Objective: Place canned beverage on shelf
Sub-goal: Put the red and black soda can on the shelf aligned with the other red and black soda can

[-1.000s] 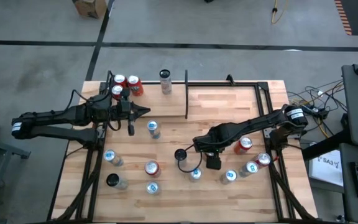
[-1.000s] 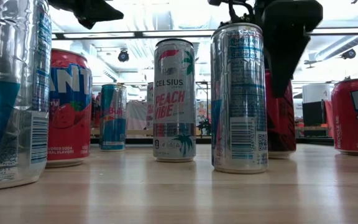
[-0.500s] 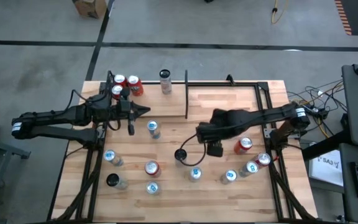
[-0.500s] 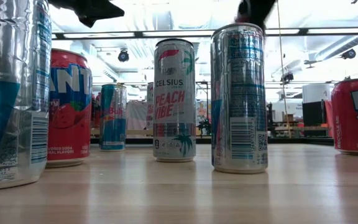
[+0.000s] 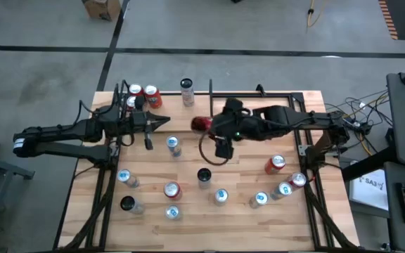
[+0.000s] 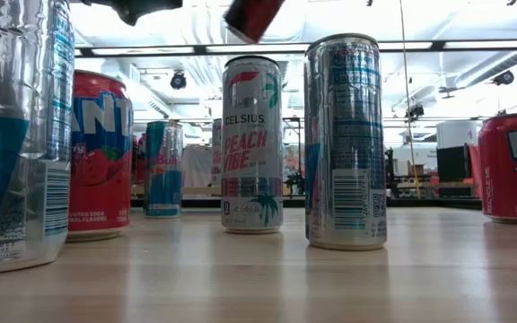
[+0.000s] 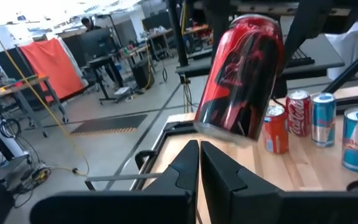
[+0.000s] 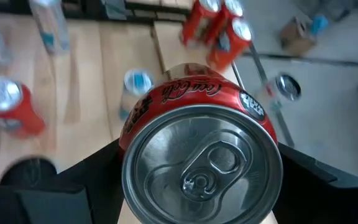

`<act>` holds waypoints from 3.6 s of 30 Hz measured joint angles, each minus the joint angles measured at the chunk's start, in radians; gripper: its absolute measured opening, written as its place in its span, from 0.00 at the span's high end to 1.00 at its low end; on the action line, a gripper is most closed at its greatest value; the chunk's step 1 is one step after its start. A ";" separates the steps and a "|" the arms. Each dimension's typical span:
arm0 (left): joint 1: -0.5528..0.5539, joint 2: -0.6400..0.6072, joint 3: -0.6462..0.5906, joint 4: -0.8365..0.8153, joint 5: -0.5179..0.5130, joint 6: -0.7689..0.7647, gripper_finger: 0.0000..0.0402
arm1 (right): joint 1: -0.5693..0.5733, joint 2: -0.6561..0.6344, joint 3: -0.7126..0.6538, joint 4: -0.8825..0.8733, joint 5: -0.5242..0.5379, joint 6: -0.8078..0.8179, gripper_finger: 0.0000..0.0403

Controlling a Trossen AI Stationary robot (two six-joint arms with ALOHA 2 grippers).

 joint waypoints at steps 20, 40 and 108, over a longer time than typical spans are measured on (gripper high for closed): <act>-0.001 0.145 0.000 0.118 -0.130 0.068 0.28 | -0.165 0.002 -0.130 0.282 -0.116 0.143 0.29; 0.000 0.375 0.000 0.401 -0.244 0.158 0.17 | -0.200 0.002 -0.153 0.319 -0.105 0.175 0.29; 0.002 0.494 -0.003 0.623 -0.415 0.186 0.27 | -0.215 -0.009 -0.114 0.358 -0.128 0.177 0.05</act>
